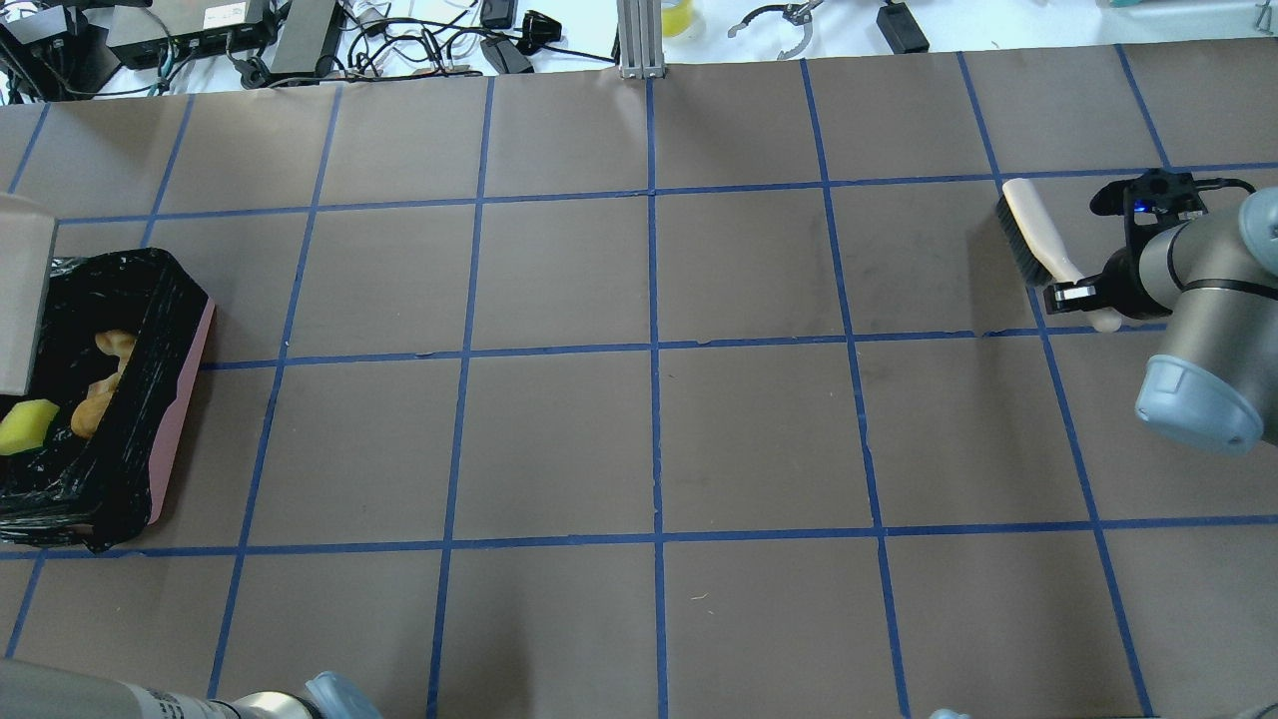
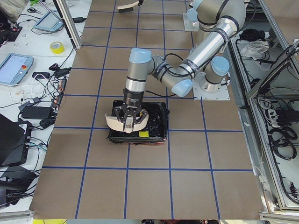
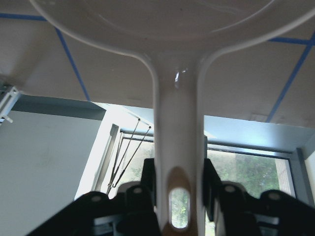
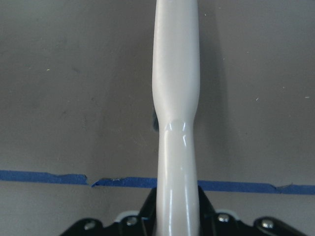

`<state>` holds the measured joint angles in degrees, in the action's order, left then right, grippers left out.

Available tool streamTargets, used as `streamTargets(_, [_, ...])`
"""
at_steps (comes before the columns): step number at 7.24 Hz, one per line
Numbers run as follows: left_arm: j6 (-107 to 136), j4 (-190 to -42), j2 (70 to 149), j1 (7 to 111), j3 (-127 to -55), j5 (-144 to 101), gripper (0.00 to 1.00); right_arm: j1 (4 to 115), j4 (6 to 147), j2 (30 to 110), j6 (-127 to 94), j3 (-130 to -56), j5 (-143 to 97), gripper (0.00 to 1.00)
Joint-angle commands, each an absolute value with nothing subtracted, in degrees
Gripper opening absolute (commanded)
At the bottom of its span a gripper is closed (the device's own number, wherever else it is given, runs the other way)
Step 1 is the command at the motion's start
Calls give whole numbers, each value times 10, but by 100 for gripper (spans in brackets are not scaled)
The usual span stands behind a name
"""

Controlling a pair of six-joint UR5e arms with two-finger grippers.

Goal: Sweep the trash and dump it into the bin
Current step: 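Tilt the dustpan with the left gripper to dump items into the bin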

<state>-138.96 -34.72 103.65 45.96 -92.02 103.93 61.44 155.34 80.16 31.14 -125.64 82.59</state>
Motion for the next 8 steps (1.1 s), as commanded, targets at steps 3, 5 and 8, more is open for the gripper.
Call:
streamTargets(3, [-1321, -336, 1046, 579, -906, 934, 0, 614, 1539, 801, 316, -1259, 828, 0])
streamTargets(5, [-1227, -414, 1069, 631, -910, 866, 0, 613, 1524, 801, 318, -1259, 831, 0])
streamTargets(8, [-1162, -416, 1142, 718, -905, 863, 0, 613, 1499, 801, 320, -1259, 835, 0])
